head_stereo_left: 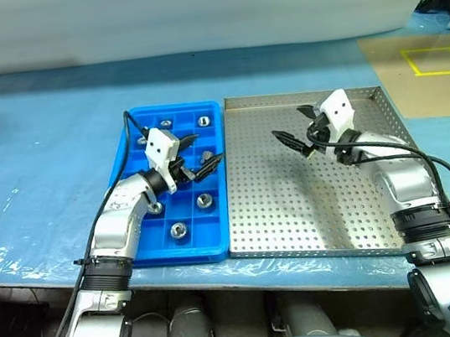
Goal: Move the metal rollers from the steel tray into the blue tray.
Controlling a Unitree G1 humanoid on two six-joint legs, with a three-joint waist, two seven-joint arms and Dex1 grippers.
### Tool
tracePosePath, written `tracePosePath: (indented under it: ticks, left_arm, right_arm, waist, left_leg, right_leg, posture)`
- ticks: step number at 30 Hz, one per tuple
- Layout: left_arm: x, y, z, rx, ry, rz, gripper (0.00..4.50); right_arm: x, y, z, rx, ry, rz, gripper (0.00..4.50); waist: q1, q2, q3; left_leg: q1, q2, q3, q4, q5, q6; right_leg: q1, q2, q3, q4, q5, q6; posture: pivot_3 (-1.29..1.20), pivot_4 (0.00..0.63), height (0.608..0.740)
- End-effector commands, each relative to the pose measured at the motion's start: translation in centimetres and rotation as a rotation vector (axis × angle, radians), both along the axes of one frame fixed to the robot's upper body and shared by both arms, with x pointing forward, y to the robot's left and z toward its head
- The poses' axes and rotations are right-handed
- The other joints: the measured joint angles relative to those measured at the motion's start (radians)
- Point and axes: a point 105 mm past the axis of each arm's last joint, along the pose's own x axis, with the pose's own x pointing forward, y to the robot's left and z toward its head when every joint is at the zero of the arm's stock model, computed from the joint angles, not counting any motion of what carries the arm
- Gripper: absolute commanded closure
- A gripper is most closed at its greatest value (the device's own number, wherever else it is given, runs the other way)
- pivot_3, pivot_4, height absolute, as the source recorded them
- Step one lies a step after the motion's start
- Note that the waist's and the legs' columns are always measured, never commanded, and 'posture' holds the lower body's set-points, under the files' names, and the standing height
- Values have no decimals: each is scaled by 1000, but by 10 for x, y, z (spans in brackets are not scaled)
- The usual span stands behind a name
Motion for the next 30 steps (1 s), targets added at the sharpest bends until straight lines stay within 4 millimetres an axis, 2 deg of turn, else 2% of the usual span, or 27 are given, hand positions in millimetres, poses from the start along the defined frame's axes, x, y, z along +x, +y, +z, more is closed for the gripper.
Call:
tracePosePath:
  ticks: [1, 30]
  left_arm:
    - [-2, -4, 13, -2, -58, -20, 39]
    - [-4, -2, 12, 5, -59, -6, 39]
  right_arm:
    - [1, -4, 20, -12, -75, -7, 0]
    - [0, 9, 15, -60, -65, 25, 0]
  waist:
    - [0, 0, 0]
    - [0, 0, 0]
  left_leg:
    - [0, 0, 0, 0, 0, 0]
    - [0, 0, 0, 0, 0, 0]
  right_leg:
    - [0, 0, 0, 0, 0, 0]
    - [0, 0, 0, 0, 0, 0]
  posture:
    - [-163, 150, 740]
    - [-139, 150, 740]
